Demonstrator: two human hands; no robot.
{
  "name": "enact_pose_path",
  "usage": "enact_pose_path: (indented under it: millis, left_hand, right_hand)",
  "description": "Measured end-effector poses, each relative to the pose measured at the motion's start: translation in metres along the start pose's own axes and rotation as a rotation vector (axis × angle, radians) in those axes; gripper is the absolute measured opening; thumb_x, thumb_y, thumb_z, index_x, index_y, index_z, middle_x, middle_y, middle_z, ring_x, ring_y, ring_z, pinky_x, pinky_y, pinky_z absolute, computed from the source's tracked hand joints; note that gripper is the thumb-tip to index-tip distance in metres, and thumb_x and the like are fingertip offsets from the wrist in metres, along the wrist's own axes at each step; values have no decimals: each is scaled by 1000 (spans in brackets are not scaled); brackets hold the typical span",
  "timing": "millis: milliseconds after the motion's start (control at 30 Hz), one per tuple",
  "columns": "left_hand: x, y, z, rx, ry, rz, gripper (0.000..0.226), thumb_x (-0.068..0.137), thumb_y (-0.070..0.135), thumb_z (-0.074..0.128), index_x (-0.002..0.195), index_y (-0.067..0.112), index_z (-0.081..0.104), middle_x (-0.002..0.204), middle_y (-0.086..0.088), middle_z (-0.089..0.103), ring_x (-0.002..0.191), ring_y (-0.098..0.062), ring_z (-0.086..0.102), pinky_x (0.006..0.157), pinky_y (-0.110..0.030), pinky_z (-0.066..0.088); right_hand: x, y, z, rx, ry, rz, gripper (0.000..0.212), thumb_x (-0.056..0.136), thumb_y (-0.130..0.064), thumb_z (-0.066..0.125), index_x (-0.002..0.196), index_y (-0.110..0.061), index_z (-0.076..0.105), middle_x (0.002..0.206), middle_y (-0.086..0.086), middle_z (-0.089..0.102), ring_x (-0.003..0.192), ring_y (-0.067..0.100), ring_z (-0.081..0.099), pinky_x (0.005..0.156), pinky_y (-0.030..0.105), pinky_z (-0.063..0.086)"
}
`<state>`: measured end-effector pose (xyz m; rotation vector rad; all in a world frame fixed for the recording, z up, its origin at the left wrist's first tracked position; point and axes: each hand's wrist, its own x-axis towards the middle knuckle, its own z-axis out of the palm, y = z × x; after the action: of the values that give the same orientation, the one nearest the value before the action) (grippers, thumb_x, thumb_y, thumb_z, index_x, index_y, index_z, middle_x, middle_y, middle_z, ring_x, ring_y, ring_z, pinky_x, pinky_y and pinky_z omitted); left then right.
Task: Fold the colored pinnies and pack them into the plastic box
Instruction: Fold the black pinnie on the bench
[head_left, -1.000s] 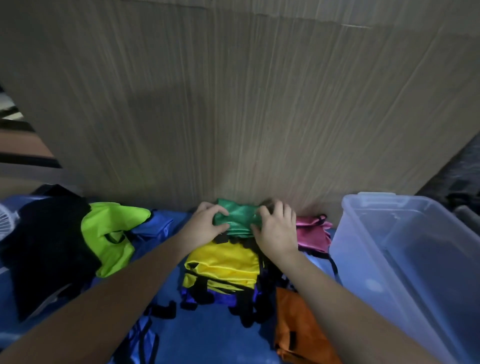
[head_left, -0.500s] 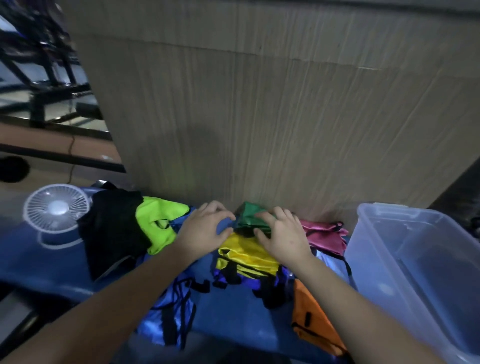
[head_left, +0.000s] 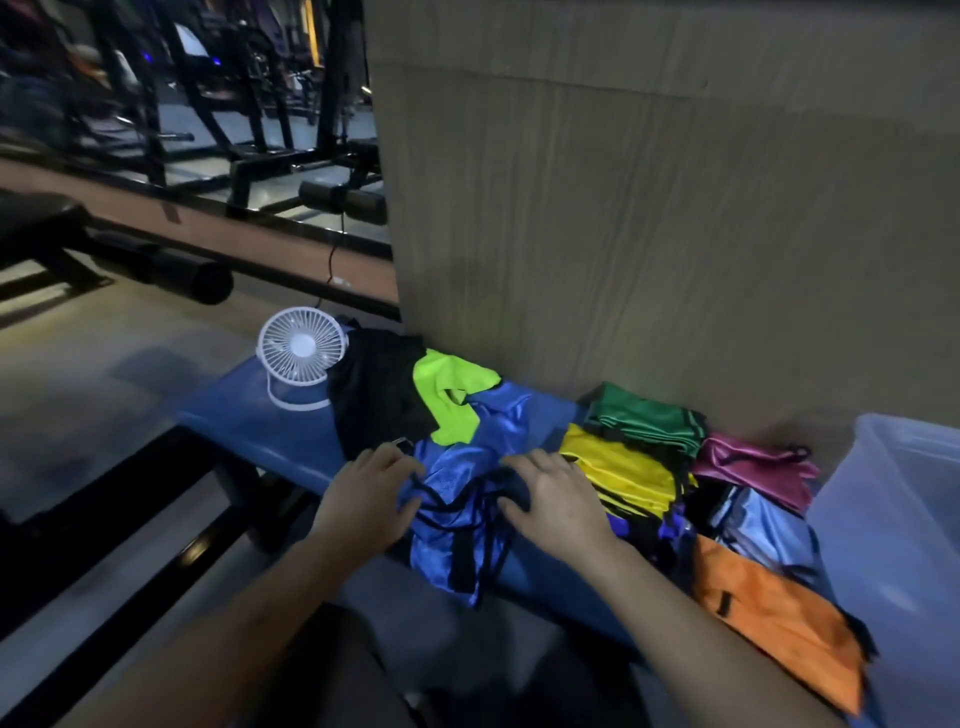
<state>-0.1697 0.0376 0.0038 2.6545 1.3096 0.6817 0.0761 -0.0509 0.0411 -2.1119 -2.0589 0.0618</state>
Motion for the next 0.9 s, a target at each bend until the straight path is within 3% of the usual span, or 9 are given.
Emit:
enact_pose_path:
  millis: [100, 233, 333, 500, 600, 767, 900]
  left_hand:
    - [-11, -6, 3, -38, -85, -57, 45, 73, 29, 81, 115, 26, 66, 109, 3, 58, 97, -25, 62, 81, -40, 54]
    - [-12, -9, 13, -96, -97, -74, 40, 82, 24, 71, 121, 28, 61, 117, 4, 55, 110, -23, 57, 90, -42, 51]
    - [-5, -17, 18, -108, -38, -88, 36, 83, 17, 67, 119, 25, 62, 116, 3, 57, 106, -25, 60, 86, -41, 53]
    - [14, -36, 17, -68, 31, -134, 27, 89, 28, 68, 116, 24, 64, 110, 2, 58, 96, -24, 60, 78, -36, 50]
    - [24, -52, 19, -10, 81, -161, 33, 81, 25, 76, 112, 23, 65, 104, -1, 56, 91, -27, 59, 69, -37, 51]
    - [42, -75, 22, 79, 12, -237, 58, 65, 34, 86, 117, 22, 61, 110, -3, 52, 98, -29, 56, 70, -39, 50]
    - [54, -80, 27, 58, 0, -286, 41, 78, 37, 79, 114, 23, 63, 113, 0, 51, 105, -25, 53, 69, -37, 48]
  right_hand:
    - [-1, -9, 15, 1, -58, -19, 56, 91, -51, 56, 142, -31, 45, 132, -4, 52, 126, 21, 47, 105, 36, 36]
    - [-2, -15, 26, 11, -45, -28, 56, 92, -53, 53, 143, -31, 45, 130, -5, 48, 124, 19, 47, 104, 34, 36]
    - [9, -17, 25, 36, -8, -34, 51, 95, -54, 48, 141, -31, 48, 127, -6, 50, 122, 18, 48, 102, 33, 36]
    - [48, -27, 21, 42, 41, -81, 47, 98, -54, 44, 137, -29, 52, 123, -6, 52, 119, 18, 49, 101, 35, 38]
    - [76, -36, 27, 43, 56, -96, 44, 98, -52, 46, 135, -29, 54, 122, -5, 53, 119, 19, 49, 102, 35, 37]
    - [111, -56, 40, 18, 26, -132, 44, 96, -46, 51, 138, -30, 50, 125, -3, 51, 121, 20, 46, 103, 35, 34]
    - [120, -68, 52, 12, 7, -164, 47, 93, -42, 57, 138, -29, 49, 124, -2, 50, 119, 22, 46, 103, 36, 36]
